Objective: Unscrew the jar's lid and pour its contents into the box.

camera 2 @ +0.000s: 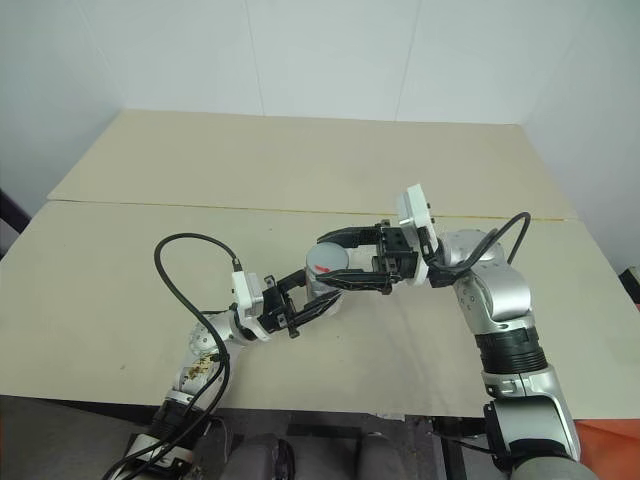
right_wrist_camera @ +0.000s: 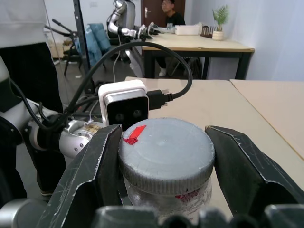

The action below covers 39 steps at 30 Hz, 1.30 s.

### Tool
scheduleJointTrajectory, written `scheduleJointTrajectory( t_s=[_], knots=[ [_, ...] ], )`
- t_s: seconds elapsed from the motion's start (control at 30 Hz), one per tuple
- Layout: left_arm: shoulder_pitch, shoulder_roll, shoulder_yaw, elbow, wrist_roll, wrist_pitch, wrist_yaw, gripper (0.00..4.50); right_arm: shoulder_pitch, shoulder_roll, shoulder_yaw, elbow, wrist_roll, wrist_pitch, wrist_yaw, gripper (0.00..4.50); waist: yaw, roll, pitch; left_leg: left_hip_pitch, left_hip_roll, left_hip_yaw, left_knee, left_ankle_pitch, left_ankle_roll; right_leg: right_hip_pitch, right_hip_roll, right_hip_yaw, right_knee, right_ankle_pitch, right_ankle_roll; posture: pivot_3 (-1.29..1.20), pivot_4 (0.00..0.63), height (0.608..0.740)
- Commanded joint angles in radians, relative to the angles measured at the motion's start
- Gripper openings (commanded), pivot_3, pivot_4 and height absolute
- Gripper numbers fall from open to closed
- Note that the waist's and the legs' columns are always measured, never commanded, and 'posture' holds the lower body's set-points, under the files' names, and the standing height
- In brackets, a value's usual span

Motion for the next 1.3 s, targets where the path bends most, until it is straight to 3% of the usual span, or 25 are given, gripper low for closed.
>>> scheduleJointTrajectory(
  t_s=[0.03, 0.3, 0.43, 0.53, 0.73, 0.9, 1.1, 1.27, 1.3],
  knots=[
    [0.001, -0.005, -0.021, 0.002, 0.013, -0.026, -0.023, 2.1, -0.045, -0.007, -0.064, -0.011, 0.04, 0.0, 0.003, 2.95, 0.0, 0.0, 0.0, 0.0, 0.0, 0.0, 0.0, 0.0, 0.0, 0.0, 0.0, 0.0, 0.0, 0.0, 0.0, 0.0, 0.15, 0.74],
    [0.004, -0.01, -0.022, 0.007, 0.021, -0.04, -0.03, 2.1, -0.049, 0.002, -0.076, 0.002, 0.033, -0.026, 0.021, 2.95, 0.0, 0.0, 0.0, 0.0, 0.0, 0.0, 0.0, 0.0, 0.0, 0.0, 0.0, 0.0, 0.0, 0.0, 0.0, 0.0, 0.15, 0.74],
    [0.01, -0.017, -0.01, -0.001, 0.027, -0.046, -0.003, 2.1, -0.021, -0.05, -0.128, -0.003, -0.032, -0.019, -0.106, 2.95, 0.003, 0.0, 0.0, 0.0, 0.0, 0.0, 0.0, 0.0, 0.0, 0.0, 0.0, 0.0, 0.0, 0.0, 0.0, 0.0, 0.15, 0.74],
    [0.014, -0.02, 0.005, -0.013, 0.026, -0.041, 0.024, 2.1, 0.071, -0.106, -0.22, -0.047, -0.019, 0.034, -0.206, 2.95, 0.009, 0.0, 0.0, -0.002, 0.0, -0.001, 0.0, 0.0, 0.0, 0.0, -0.001, -0.002, -0.001, 0.0, 0.0, 0.0, 0.15, 0.74],
    [-0.009, -0.013, 0.066, -0.02, 0.003, -0.009, 0.085, 2.1, 0.468, -0.218, -0.377, -0.237, -0.084, 0.065, -0.351, 2.95, 0.014, 0.001, 0.0, -0.004, 0.0, -0.001, -0.001, 0.0, -0.001, 0.0, -0.002, -0.002, -0.002, 0.0, 0.0, 0.0, 0.15, 0.74],
    [-0.066, -0.002, 0.105, 0.035, -0.001, 0.004, 0.098, 2.1, 0.65, -0.207, -0.319, -0.294, -0.176, 0.127, -0.496, 2.95, -0.003, 0.001, 0.0, -0.001, -0.001, 0.001, 0.0, -0.002, 0.003, 0.001, -0.001, 0.001, -0.003, 0.001, 0.002, 0.0, 0.15, 0.74],
    [-0.119, 0.012, 0.116, 0.091, 0.015, -0.014, 0.084, 2.1, 0.698, -0.188, -0.252, -0.311, -0.249, 0.188, -0.605, 2.95, -0.01, 0.001, 0.0, 0.002, -0.001, 0.0, 0.0, 0.0, 0.003, 0.002, 0.0, 0.003, -0.002, 0.004, 0.001, 0.0, 0.15, 0.74],
    [-0.137, 0.023, 0.123, 0.121, 0.03, -0.03, 0.083, 2.1, 0.702, -0.193, -0.233, -0.282, -0.248, 0.203, -0.593, 2.95, -0.004, 0.001, 0.0, 0.0, -0.002, 0.0, 0.0, 0.0, 0.003, 0.001, 0.0, 0.003, -0.003, 0.004, 0.002, 0.0, 0.15, 0.74],
    [-0.138, 0.024, 0.126, 0.123, 0.032, -0.032, 0.084, 2.1, 0.708, -0.202, -0.226, -0.285, -0.255, 0.197, -0.585, 3.21, -0.004, 0.001, 0.0, 0.0, -0.002, 0.0, 0.0, 0.0, 0.003, 0.001, 0.0, 0.003, -0.004, 0.004, 0.002, 0.0, 0.15, 0.74]
  ],
)
